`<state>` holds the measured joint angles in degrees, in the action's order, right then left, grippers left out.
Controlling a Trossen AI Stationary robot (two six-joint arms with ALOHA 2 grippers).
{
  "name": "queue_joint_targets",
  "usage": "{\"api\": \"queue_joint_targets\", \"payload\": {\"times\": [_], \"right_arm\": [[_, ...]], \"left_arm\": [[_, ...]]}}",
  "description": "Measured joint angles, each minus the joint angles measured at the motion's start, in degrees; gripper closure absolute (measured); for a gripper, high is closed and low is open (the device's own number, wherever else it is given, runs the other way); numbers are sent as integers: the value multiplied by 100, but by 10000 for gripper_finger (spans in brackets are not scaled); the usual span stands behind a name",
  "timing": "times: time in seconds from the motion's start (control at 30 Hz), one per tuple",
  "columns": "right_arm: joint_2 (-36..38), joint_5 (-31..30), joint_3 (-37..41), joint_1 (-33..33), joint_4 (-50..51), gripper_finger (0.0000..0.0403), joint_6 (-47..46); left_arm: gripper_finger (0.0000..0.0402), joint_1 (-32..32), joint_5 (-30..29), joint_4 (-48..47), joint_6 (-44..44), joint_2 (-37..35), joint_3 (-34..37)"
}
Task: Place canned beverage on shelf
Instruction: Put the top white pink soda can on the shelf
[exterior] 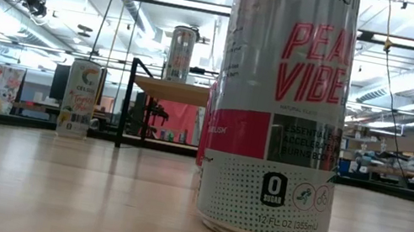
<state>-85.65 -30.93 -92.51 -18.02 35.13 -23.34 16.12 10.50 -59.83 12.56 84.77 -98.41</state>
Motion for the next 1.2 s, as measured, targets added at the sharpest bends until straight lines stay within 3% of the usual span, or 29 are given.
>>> {"api": "queue_joint_targets", "payload": {"times": [0.23, 0.43, 0.6, 1.03, 1.2], "right_arm": [[179, 405, 0, -5, -546, 95, 1328], [422, 550, -2, 32, 895, 122, 1286], [437, 558, -2, 185, 1799, 179, 1153], [425, 1162, -2, 173, 1898, 387, 1133], [413, 1261, -2, 138, 1902, 389, 1091]], "left_arm": [[49, 0, 0, 2, -3, 0, 0], [49, 0, 2, 2, -167, 0, 0], [49, 0, 0, 4, -139, 0, 0], [49, 0, 0, 4, -129, 0, 0], [49, 0, 1, 4, -129, 0, 1]]}}
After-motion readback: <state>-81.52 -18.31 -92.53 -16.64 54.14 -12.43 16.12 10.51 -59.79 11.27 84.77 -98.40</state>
